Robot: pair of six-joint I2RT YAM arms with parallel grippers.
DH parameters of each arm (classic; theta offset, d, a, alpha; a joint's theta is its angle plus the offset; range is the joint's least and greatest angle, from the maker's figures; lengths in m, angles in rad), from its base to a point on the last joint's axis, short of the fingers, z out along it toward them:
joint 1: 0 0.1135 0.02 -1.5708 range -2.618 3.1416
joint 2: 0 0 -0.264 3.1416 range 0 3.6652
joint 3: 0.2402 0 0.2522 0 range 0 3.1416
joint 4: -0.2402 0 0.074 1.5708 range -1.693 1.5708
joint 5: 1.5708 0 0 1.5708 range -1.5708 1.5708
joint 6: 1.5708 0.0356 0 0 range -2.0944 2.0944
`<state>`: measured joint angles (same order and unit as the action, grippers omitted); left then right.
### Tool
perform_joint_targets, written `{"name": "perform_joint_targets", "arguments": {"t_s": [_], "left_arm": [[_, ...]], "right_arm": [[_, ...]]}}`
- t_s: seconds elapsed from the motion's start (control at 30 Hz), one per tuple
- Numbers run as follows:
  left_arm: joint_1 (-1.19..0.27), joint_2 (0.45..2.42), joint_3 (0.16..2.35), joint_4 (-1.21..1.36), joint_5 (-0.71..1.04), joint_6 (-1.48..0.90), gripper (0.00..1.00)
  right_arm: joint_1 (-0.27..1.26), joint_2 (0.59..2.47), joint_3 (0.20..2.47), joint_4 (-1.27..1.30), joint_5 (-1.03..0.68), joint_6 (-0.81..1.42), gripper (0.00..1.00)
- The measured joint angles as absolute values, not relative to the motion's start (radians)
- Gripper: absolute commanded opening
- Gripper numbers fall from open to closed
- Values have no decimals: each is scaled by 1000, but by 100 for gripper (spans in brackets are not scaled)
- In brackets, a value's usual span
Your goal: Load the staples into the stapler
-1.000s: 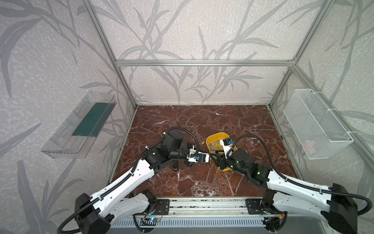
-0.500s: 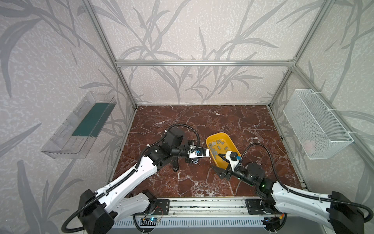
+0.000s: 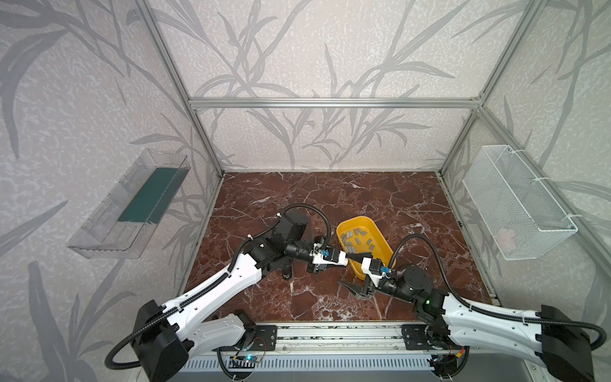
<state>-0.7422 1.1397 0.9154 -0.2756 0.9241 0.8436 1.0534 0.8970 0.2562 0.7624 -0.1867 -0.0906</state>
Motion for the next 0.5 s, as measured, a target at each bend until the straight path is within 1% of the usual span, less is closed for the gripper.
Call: {"name": "perform_joint_targets", "arguments": {"t_s": [0.17,0.33,0.5], "left_arm": [[-760,1143,915,-276,943,834,0],[-760,1143,915,-271,953,826,0],[-762,1140,915,-274,962,815,0]], "right_arm": [[1085,922,269,752,-191,-125,73],[1087,932,276,725,-157,-143,59],[1087,953,290,719,-136,-154,43]]}}
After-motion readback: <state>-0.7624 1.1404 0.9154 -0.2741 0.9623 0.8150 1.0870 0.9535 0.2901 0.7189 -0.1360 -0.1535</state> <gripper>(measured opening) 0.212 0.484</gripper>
